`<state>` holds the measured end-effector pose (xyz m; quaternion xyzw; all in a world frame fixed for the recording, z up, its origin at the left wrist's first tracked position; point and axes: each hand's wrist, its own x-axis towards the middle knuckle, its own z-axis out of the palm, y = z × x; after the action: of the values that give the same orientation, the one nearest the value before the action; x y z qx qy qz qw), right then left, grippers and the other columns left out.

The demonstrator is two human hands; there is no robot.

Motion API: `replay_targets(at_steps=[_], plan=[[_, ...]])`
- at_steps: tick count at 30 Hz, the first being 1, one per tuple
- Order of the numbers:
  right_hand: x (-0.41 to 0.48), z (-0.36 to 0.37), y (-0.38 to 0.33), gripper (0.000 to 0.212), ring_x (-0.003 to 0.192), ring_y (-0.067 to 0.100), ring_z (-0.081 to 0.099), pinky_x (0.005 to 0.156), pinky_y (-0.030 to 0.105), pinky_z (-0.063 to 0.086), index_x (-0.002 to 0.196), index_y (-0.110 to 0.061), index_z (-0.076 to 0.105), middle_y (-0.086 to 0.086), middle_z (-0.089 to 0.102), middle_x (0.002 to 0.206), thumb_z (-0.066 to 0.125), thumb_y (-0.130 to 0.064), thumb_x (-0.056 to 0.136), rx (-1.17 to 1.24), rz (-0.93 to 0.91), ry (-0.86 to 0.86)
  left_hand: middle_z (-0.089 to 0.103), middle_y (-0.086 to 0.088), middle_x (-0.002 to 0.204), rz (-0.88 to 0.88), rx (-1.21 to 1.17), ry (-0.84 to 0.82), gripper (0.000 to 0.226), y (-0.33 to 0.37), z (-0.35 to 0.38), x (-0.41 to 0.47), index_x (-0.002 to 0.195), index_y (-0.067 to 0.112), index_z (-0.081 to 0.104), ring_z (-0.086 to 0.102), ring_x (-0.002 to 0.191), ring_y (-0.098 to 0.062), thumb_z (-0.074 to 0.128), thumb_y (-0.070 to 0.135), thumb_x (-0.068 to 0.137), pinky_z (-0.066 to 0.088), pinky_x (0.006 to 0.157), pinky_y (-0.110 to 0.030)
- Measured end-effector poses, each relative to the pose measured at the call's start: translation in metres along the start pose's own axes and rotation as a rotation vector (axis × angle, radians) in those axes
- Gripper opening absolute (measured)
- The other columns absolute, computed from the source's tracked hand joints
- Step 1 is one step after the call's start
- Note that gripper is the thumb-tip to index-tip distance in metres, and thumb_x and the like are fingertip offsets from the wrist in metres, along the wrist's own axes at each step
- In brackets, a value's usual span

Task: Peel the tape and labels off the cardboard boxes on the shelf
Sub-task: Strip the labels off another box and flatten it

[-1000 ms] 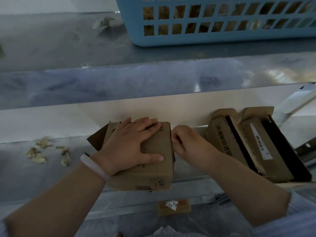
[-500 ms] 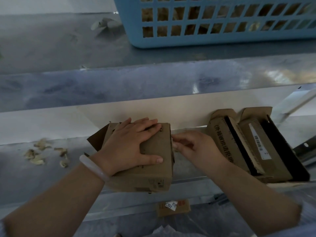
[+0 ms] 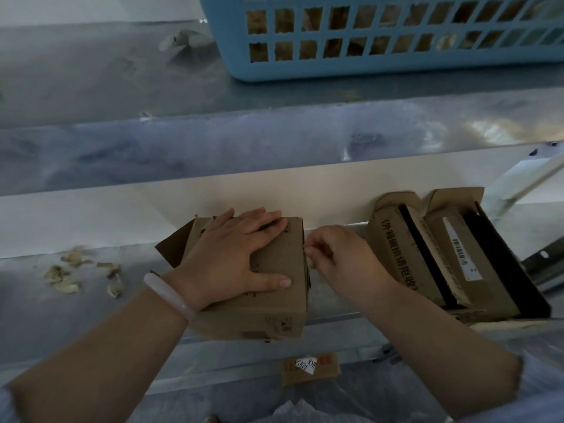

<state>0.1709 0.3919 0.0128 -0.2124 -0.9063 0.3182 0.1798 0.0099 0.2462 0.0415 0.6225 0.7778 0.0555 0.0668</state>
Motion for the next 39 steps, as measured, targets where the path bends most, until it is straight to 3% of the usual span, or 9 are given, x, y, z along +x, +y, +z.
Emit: replay_targets(at_steps=[4,9,13,18,21,26,33,35,39], plan=[[0.001,0.005,0.003,0.004,0.081,0.015,0.047,0.072,0.027,0.037,0.090,-0.011,0.057,-0.001,0.051,0.088,0.054,-0.010,0.093,-0.039,-0.106,-0.007,0.001,0.025,0.156,-0.002,0.000,-0.003,0.097,0.000,0.001,0.001,0.149,0.043,0.005,-0.001,0.141,0.002,0.023,0.091,0.066,-0.008,0.114,-0.030],[0.001,0.011,0.009,0.024,0.074,0.022,0.047,0.065,0.038,0.043,0.090,-0.012,0.047,0.002,0.046,0.088,0.032,-0.032,0.090,-0.064,-0.180,-0.016,0.001,0.024,0.157,-0.005,0.003,-0.006,0.096,0.000,0.001,0.001,0.150,0.043,0.005,0.000,0.143,-0.001,0.027,0.089,0.068,-0.009,0.113,-0.029],[0.002,0.010,0.010,0.026,0.074,0.019,0.045,0.065,0.031,0.038,0.091,-0.013,0.045,-0.001,0.043,0.088,0.030,-0.035,0.090,-0.057,-0.196,-0.058,0.002,0.024,0.157,-0.017,0.002,-0.005,0.097,0.001,0.001,0.000,0.149,0.044,0.006,0.000,0.143,0.000,0.027,0.089,0.067,-0.009,0.113,-0.029],[-0.004,0.004,0.012,0.017,0.073,0.007,0.038,0.066,0.019,0.032,0.092,-0.013,0.046,-0.005,0.041,0.087,0.038,-0.027,0.095,-0.056,-0.245,-0.121,0.003,0.024,0.157,-0.019,-0.019,-0.013,0.096,-0.003,0.001,0.002,0.149,0.045,0.006,0.001,0.143,0.000,0.025,0.091,0.066,-0.008,0.113,-0.030],[-0.006,-0.002,0.019,0.003,0.083,0.004,0.050,0.070,0.010,0.036,0.094,-0.013,0.060,-0.005,0.053,0.088,0.057,-0.014,0.094,0.047,-0.150,-0.046,0.003,0.025,0.157,-0.001,-0.012,-0.017,0.097,-0.005,0.001,0.004,0.148,0.046,0.006,0.001,0.143,0.000,0.021,0.093,0.065,-0.007,0.114,-0.031],[-0.009,-0.002,0.011,0.014,0.092,-0.002,0.060,0.079,0.003,0.041,0.101,-0.017,0.076,-0.009,0.070,0.096,0.070,-0.016,0.088,0.144,-0.079,0.090,0.001,0.026,0.156,-0.003,-0.004,-0.021,0.096,-0.004,0.002,0.004,0.147,0.047,0.003,-0.001,0.142,0.002,0.019,0.093,0.064,-0.006,0.115,-0.031],[-0.008,0.008,0.000,0.007,0.082,-0.001,0.062,0.074,0.007,0.045,0.093,-0.020,0.074,-0.013,0.065,0.088,0.069,-0.019,0.088,0.214,0.137,0.126,0.003,0.027,0.155,0.003,-0.008,-0.002,0.095,-0.004,0.002,0.002,0.147,0.047,0.004,-0.001,0.139,0.005,0.019,0.093,0.064,-0.005,0.114,-0.031],[-0.003,0.005,-0.001,0.004,0.080,0.002,0.059,0.073,0.010,0.044,0.092,-0.018,0.069,-0.010,0.061,0.088,0.066,-0.018,0.090,0.160,0.116,0.059,0.003,0.027,0.155,0.002,-0.007,-0.002,0.095,-0.004,0.003,0.002,0.147,0.047,0.004,0.000,0.141,0.003,0.020,0.093,0.064,-0.005,0.114,-0.031],[0.001,0.005,0.002,0.006,0.082,0.017,0.052,0.074,0.030,0.044,0.090,-0.017,0.055,0.001,0.054,0.089,0.055,-0.014,0.095,0.034,-0.041,-0.032,0.003,0.027,0.154,0.002,-0.008,0.006,0.097,-0.004,0.003,0.003,0.147,0.046,0.005,0.003,0.144,-0.001,0.021,0.093,0.064,-0.004,0.115,-0.033]])
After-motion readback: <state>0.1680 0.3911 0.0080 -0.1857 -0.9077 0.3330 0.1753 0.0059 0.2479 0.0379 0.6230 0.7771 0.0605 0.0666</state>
